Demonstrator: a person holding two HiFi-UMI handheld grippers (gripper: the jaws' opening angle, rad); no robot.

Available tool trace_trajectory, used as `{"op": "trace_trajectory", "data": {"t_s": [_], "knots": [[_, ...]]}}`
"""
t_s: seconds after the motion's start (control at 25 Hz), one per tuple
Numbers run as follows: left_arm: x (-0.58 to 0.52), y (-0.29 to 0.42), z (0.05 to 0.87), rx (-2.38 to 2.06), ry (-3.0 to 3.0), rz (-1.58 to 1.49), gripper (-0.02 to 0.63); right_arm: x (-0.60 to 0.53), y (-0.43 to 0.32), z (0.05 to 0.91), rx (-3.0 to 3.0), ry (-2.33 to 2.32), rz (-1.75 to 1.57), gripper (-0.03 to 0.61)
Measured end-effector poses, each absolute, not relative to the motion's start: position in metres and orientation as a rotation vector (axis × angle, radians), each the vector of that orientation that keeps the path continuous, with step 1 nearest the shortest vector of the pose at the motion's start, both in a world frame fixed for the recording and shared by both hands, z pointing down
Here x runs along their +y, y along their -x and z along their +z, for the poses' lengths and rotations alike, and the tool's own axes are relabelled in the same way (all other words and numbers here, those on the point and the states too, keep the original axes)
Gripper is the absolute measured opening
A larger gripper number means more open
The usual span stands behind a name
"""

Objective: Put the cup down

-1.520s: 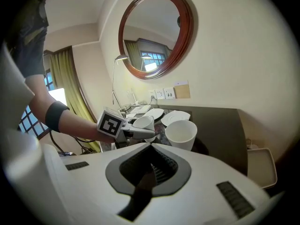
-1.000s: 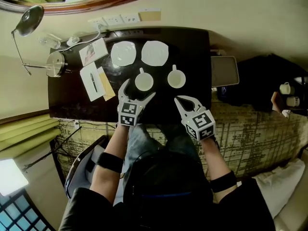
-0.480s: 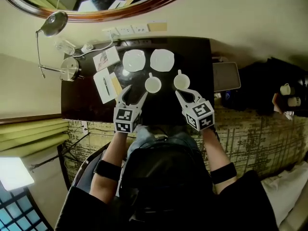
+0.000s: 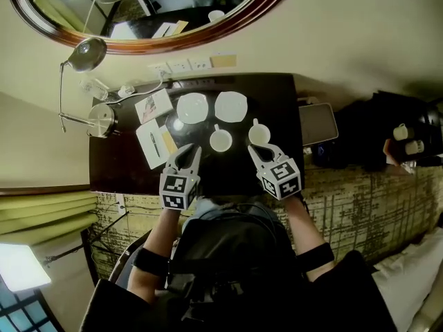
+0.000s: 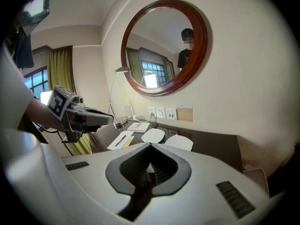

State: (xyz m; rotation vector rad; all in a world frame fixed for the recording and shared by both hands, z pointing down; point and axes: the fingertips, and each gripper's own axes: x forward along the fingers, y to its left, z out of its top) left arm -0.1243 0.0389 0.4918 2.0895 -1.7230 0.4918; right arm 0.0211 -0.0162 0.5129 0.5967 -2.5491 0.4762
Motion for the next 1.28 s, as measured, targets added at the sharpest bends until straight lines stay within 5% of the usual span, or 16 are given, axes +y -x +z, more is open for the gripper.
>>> {"op": "trace_trajectory", "data": {"t_s": [0.08, 1.28], "knots": [[0.041, 0.131, 0.49, -1.722, -2.086, 0.5, 0.002, -0.013, -0.018, 0.512, -2.545, -0.606, 0.477, 0.003], [0.073, 0.13, 0.494, -1.64, -2.118, 0.511, 0.001, 0.029, -0.018, 0.525, -2.493, -0.681, 0.492, 0.003]]}}
